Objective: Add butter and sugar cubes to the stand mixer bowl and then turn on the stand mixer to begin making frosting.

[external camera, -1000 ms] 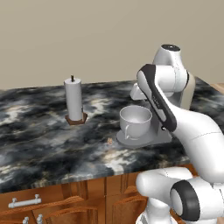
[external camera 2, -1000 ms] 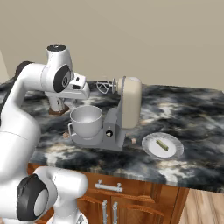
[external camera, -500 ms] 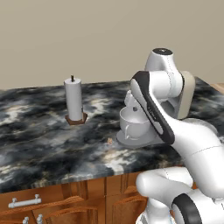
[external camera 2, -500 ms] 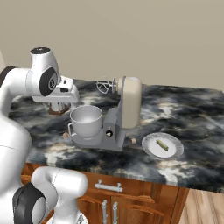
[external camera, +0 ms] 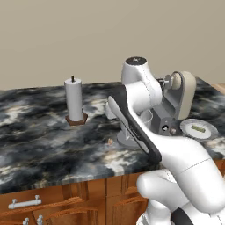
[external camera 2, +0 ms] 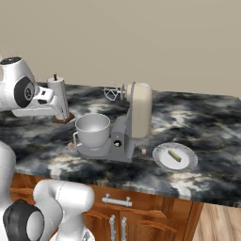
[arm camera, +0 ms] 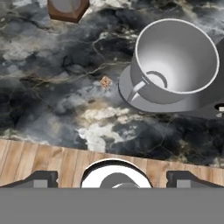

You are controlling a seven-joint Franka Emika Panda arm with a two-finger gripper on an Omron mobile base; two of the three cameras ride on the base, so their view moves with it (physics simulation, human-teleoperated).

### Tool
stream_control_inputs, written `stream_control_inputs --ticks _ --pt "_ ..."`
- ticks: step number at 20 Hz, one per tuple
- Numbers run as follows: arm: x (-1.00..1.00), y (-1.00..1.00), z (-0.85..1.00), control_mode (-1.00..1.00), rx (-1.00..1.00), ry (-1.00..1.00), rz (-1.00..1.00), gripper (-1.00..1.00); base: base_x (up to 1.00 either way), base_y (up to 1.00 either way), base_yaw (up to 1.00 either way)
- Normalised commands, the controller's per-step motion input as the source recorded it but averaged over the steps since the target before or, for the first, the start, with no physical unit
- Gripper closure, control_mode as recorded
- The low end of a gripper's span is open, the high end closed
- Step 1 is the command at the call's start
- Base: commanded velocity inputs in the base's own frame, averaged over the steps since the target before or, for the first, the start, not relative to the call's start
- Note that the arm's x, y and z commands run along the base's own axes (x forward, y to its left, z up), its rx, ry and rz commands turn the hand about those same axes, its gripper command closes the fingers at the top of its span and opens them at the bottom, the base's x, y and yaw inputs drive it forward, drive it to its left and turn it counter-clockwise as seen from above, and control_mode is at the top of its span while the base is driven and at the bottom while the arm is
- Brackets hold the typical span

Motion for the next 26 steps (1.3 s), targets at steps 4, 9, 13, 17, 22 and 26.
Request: stream_control_inputs --ticks 4,9,13,17,22,26 --pt "0.00 0.70 -0.13 -1.00 -0.08 0.04 -0.10 -1.00 0.00 0.00 0.00" --pt "0.03 0.47 -0.18 -1.00 -0.03 0.06 -0.11 -1.00 0.00 0.00 0.00" --pt "0.22 0.31 -0.24 -1.00 -0.01 0.14 -0.06 -1.00 0.00 0.00 0.00" --pt "0.33 0.16 -0.28 -1.00 0.00 0.15 -0.16 -1.00 0.00 0.00 0.00" --pt "0.23 0.09 -0.39 -1.00 0.00 0.02 -0.47 -1.00 0.00 0.00 0.00" --pt "0.13 0.04 -0.46 -1.00 0.00 0.00 -0.63 -1.00 0.00 0.00 0.00"
